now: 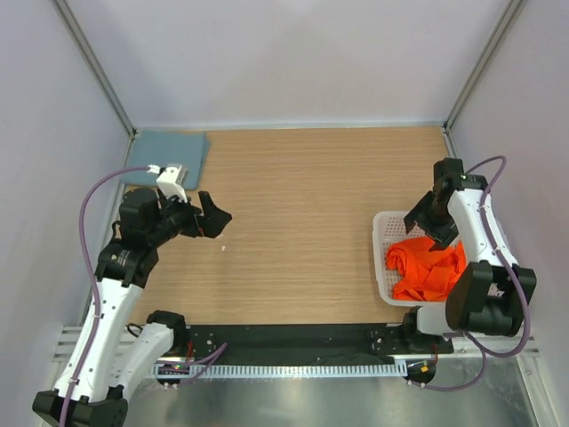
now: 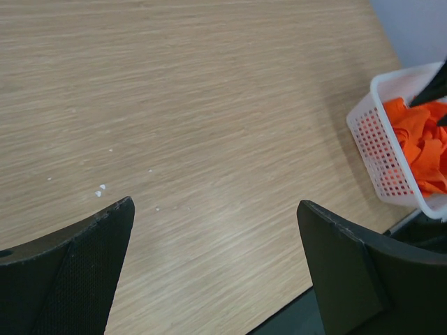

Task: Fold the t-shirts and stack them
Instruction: Grab the tshirt from the pile, then move the tshirt to the center of the board

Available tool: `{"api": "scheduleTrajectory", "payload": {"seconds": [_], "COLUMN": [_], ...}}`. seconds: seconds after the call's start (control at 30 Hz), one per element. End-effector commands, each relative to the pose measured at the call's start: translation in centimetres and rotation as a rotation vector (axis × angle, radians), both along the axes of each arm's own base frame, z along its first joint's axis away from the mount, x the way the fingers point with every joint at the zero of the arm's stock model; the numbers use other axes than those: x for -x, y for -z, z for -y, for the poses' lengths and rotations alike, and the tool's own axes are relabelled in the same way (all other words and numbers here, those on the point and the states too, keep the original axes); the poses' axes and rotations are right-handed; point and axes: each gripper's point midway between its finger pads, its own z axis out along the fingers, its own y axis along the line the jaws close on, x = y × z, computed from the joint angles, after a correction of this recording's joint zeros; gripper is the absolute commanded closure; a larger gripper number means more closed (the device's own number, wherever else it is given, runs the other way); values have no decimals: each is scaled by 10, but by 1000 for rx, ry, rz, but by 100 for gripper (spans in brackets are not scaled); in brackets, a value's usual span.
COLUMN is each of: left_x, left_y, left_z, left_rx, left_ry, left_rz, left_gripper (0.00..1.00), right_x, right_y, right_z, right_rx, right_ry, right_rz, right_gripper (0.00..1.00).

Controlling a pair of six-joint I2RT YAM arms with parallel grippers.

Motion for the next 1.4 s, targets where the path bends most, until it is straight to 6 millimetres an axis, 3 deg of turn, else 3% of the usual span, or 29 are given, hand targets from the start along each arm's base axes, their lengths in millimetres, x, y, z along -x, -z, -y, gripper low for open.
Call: {"api": "scheduleTrajectory", "payload": {"seconds": [0.0,0.07,0.23,0.3,0.33,0.37,0.4,0.5,0.57,0.6,0.67,0.7,0.73,0.83,0.87,0.9,0.97,1.0,1.13,1.23,1.37], "left_x": [8,8,-4,-5,-4,-4,-3,-2,-2,-2,1,4,17,30,26,29,29,29,31,28,23], "left_y": [-1,-2,4,4,2,1,0,-9,-11,-12,-11,-12,-16,-25,-39,-34,-43,-50,-79,-89,-95], "left_z": [24,30,20,17,16,15,15,12,11,12,14,20,37,64,70,72,72,71,75,80,75], "left_rx": [4,10,17,21,35,36,35,62,119,143,212,238,288,436,488,545,586,597,624,602,511], "left_ry": [164,190,80,45,28,26,25,-17,-69,-89,-133,-107,4,150,178,168,169,167,240,280,252], "left_rz": [36,45,19,2,-6,-6,-7,-18,-72,-93,-176,-196,-235,-293,-247,-285,-255,-230,-128,-137,-134], "left_gripper": [0,0,0,0,0,1,0,0,0,0,0,0,0,0,0,0,0,0,0,9,9], "right_x": [-7,0,16,17,14,17,17,-2,-6,-20,-28,-39,-47,-72,-75,-81,-79,-68,-54,-36,-20], "right_y": [27,46,85,87,82,75,67,11,-24,-57,-96,-134,-156,-230,-245,-270,-304,-335,-386,-415,-423], "right_z": [1,-10,-12,-13,-12,-11,-5,11,14,17,15,13,8,-36,-71,-85,-123,-149,-190,-215,-235], "right_rx": [-3,-60,-57,-65,-61,-51,-17,73,96,112,114,114,106,12,-102,-147,-226,-262,-362,-485,-627], "right_ry": [14,50,114,102,93,93,92,85,79,79,51,32,-6,-172,-289,-342,-458,-547,-697,-799,-860], "right_rz": [-17,-27,-55,-60,-45,-44,-31,114,192,287,391,501,574,821,872,935,1017,1088,1202,1276,1299], "right_gripper": [23,23,24,46,62,86,91,99,98,98,98,99,99,98,98,99,98,98,98,98,89]}}
